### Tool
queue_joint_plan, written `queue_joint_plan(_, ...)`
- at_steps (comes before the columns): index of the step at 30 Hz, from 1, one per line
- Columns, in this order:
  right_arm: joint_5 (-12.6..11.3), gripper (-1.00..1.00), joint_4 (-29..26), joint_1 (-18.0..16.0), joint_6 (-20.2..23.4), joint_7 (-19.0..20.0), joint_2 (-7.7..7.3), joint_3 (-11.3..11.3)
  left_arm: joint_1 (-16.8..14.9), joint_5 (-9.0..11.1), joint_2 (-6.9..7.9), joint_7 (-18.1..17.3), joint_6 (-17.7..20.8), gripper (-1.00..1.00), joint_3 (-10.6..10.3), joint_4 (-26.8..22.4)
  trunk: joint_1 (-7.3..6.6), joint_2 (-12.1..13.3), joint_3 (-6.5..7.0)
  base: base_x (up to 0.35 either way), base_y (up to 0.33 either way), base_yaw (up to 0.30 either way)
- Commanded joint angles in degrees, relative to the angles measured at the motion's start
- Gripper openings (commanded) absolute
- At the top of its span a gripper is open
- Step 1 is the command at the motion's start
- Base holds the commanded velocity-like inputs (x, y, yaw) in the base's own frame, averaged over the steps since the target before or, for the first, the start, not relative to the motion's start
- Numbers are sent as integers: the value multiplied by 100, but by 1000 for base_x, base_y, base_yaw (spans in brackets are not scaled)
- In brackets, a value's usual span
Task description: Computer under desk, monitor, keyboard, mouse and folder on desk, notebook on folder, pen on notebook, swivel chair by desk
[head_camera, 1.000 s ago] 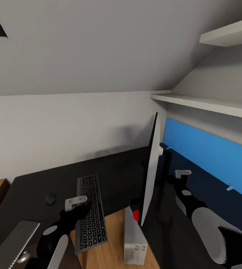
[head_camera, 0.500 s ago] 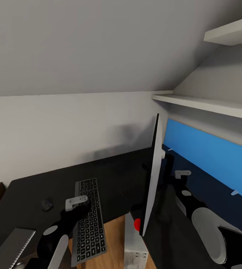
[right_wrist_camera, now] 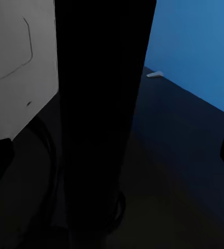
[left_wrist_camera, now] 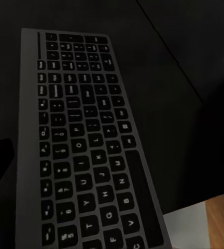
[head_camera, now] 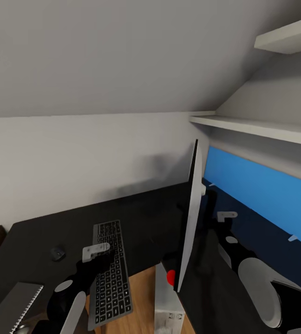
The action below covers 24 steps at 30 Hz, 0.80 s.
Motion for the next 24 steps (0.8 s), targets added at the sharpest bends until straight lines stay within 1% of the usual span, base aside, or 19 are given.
queue_joint_plan(1, 60, 100, 10, -7, -22, -20, 13, -33, -4, 60, 2, 53, 17, 100, -6, -7, 23, -46, -25, 0, 0, 0)
queue_joint_plan(8, 82, 100, 10, -7, -30, -18, 42, -37, -4, 61, 2, 53, 19, 100, -6, -7, 177, -327, -151, 0, 0, 0)
queue_joint_plan(12, 152, 100, 13, -7, -49, -12, 49, -37, -4, 60, 3, 53, 16, 100, -6, -7, 265, -487, -223, 0, 0, 0)
queue_joint_plan(24, 216, 100, 39, -7, -131, 20, 52, -43, -4, 55, 26, 44, -11, 100, 10, -5, 265, -487, -223, 0, 0, 0)
